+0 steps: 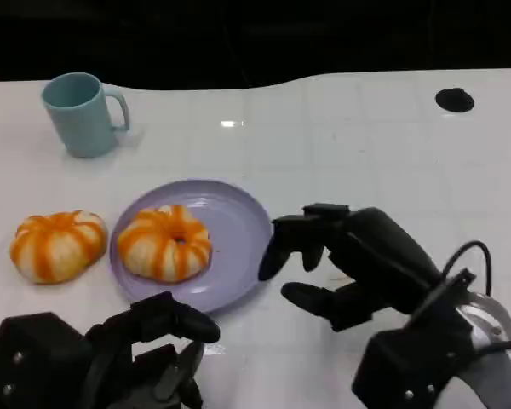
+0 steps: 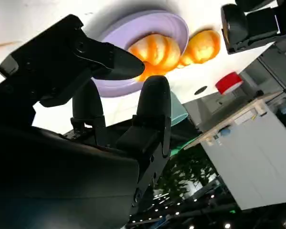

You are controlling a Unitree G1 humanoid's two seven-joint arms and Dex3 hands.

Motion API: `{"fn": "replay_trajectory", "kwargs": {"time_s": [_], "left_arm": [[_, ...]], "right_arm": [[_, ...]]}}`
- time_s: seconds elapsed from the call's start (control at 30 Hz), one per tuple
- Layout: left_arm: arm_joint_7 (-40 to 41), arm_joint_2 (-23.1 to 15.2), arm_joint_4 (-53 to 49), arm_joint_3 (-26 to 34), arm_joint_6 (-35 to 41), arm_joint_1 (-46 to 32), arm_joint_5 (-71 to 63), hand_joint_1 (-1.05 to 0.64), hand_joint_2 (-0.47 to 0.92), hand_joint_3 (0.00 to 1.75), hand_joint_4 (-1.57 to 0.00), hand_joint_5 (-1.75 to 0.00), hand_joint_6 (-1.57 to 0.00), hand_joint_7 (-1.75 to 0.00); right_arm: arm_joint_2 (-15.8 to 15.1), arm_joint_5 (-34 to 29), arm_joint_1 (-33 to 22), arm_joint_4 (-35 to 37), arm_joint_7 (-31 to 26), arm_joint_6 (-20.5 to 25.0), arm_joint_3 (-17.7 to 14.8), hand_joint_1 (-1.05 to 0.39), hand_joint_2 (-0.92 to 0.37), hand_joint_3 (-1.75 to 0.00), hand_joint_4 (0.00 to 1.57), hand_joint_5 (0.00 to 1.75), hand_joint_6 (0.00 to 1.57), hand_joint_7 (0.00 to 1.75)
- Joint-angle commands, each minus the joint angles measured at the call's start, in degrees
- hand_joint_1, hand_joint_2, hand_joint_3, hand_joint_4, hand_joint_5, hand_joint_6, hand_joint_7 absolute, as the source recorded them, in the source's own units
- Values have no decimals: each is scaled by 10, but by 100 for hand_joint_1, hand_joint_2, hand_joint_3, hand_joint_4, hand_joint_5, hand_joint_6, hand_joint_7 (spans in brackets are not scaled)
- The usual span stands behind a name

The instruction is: Grasp the bread from the table and place it into the plate.

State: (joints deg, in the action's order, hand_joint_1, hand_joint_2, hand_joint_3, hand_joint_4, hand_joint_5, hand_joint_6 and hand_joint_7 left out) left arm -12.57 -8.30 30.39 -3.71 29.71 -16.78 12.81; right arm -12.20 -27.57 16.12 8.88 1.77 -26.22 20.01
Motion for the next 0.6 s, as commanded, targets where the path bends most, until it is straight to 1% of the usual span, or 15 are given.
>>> {"fn": "replay_trajectory", "kwargs": {"time_s": [0.03,0.13,0.17,0.23,0.3,0.4,0.5,0.6], "left_arm": [[-3,-8,1,5,2,0,4,-30,77,78,-67,-175,-59,-136],[-2,-6,1,6,4,0,7,-29,78,78,-66,-175,-59,-136],[-3,-6,0,6,4,0,8,-30,78,77,-67,-175,-59,-136],[-4,-8,-1,7,5,1,10,-30,79,77,-68,-175,-59,-136],[-5,-6,-3,9,3,1,14,-30,79,76,-68,-175,-59,-136],[-4,-6,-6,10,2,1,18,-31,78,76,-67,-175,-59,-136],[-4,-7,-6,10,0,1,19,-31,78,75,-67,-175,-60,-135],[-3,-5,-6,12,3,1,23,-31,78,75,-68,-175,-60,-135]], "right_arm": [[-30,32,-41,-38,15,-10,-28,-16,-41,-110,64,164,67,129],[-39,48,-64,-55,23,-14,-41,-14,-40,-112,67,163,70,126],[-45,51,-77,-65,24,-15,-48,-13,-38,-119,71,162,72,126],[-57,59,-102,-83,30,-14,-61,-13,-35,-123,73,164,74,126],[-68,70,-123,-94,34,-20,-74,-13,-34,-122,76,167,74,128],[-78,77,-153,-116,44,-8,-90,-15,-35,-117,80,168,76,129],[-79,82,-180,-139,50,9,-105,-15,-37,-114,83,170,76,129],[-76,83,-203,-154,48,20,-116,-13,-37,-117,83,172,75,132]]}}
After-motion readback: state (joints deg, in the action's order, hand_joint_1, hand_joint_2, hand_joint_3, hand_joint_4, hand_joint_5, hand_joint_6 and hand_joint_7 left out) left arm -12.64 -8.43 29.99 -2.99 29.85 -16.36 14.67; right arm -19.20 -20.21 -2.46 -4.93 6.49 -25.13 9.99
